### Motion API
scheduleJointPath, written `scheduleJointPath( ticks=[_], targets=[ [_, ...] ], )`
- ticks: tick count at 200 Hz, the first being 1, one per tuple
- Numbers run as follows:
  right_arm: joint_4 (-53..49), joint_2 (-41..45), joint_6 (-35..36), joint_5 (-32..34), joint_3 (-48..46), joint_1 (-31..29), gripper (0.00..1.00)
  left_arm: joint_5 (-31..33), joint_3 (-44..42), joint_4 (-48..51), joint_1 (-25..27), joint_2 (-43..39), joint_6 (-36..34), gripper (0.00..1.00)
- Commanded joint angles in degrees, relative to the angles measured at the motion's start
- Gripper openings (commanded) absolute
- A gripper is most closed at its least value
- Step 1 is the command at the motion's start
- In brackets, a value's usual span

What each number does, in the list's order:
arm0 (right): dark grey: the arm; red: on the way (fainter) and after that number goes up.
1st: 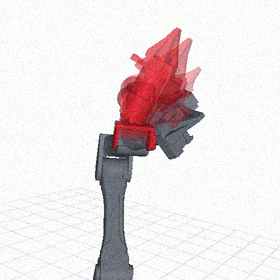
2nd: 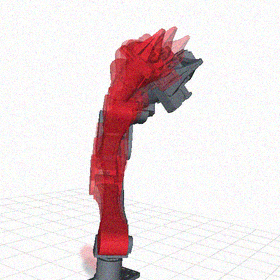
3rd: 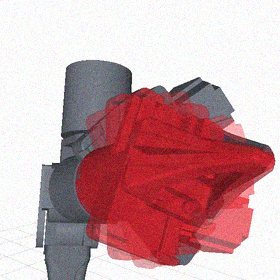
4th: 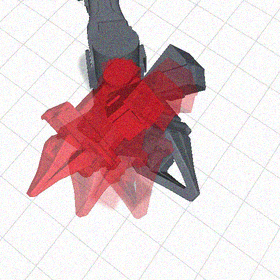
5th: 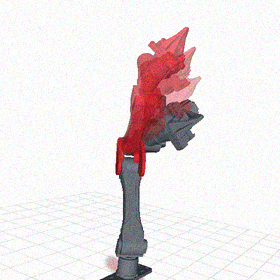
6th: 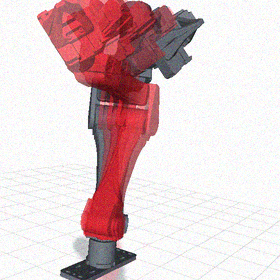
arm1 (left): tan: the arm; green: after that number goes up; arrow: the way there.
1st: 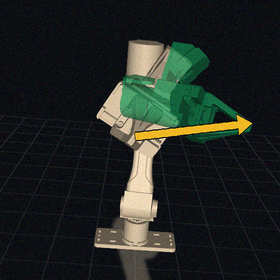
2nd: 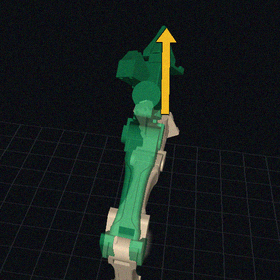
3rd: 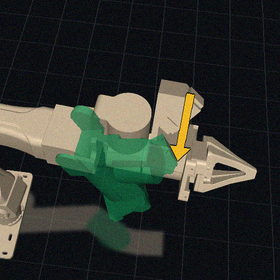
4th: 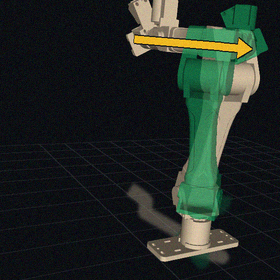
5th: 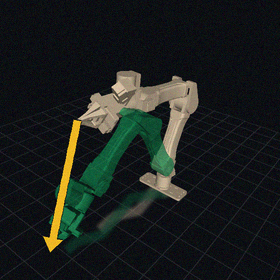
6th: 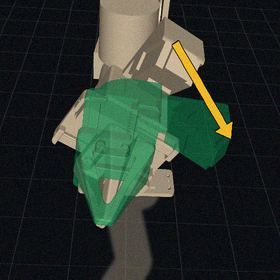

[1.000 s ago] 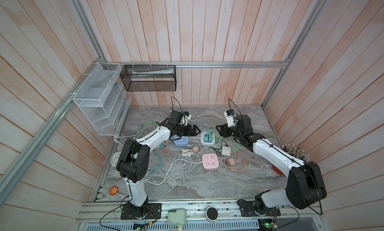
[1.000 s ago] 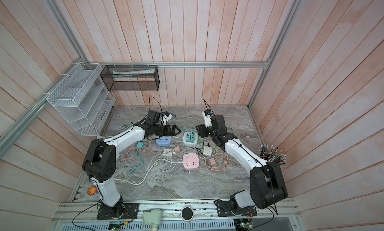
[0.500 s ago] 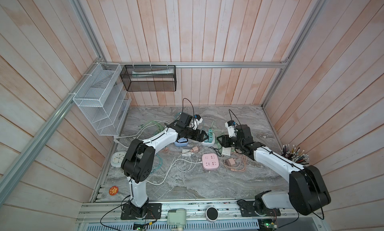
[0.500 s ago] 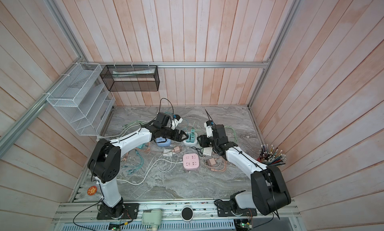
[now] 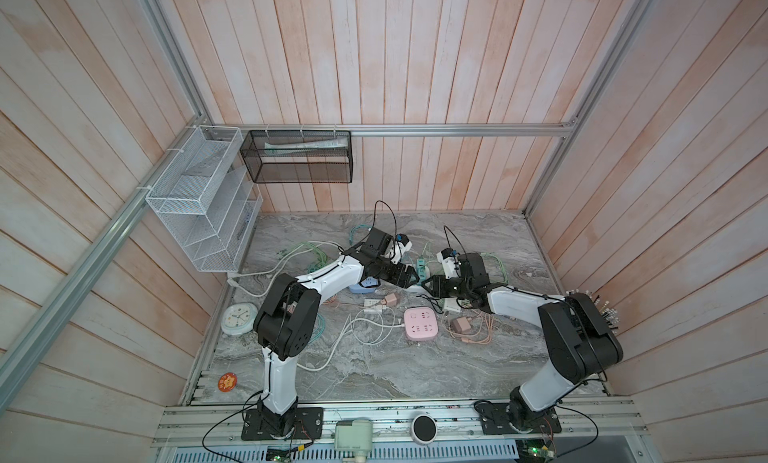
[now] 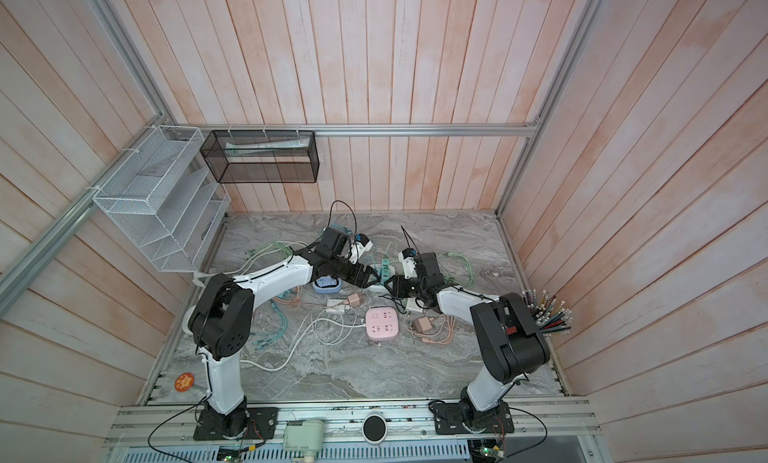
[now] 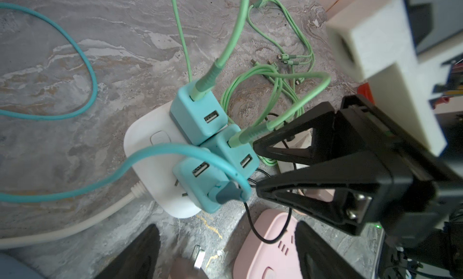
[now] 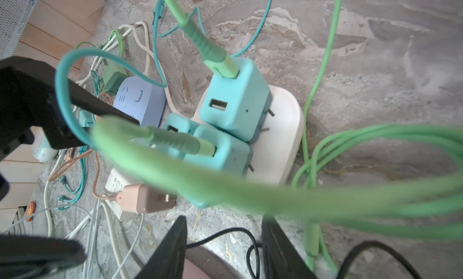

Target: Pull the plug off the socket

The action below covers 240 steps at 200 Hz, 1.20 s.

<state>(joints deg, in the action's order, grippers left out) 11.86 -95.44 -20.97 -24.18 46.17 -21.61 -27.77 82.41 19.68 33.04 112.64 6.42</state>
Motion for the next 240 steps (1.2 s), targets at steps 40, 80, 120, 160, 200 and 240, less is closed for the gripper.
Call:
scheduleJointPath(
  ticks=[40, 80, 120, 160, 200, 240],
  targets=[
    [3.58, -6.7, 0.41, -2.27, 6.14, 0.03, 0.42, 1.43, 4.8, 0.09, 0.32, 4.68, -1.62, 0.83],
    [1.06, -9.46, 2.95, -1.7, 9.81, 0.33, 0.41, 2.85, 5.78, -0.42, 0.46, 5.93, -0.97, 0.78],
    [0.75, -9.45, 3.49, -2.56, 9.95, 1.75, 0.39, 3.68, 6.83, -0.73, 0.45, 6.8, -1.04, 0.76],
    [1.47, -6.77, 3.96, -3.1, 6.8, 2.59, 0.41, 5.15, 8.47, -1.66, 0.45, 7.66, -1.66, 0.76],
    [2.56, -4.24, 3.61, -3.43, 3.8, 4.37, 0.48, 6.1, 8.67, -2.59, 0.45, 7.92, -6.4, 0.76],
    [3.08, -4.06, 3.11, -5.49, 4.69, 5.15, 0.51, 5.44, 6.03, -4.18, -0.74, 6.47, -14.59, 0.76]
  ],
)
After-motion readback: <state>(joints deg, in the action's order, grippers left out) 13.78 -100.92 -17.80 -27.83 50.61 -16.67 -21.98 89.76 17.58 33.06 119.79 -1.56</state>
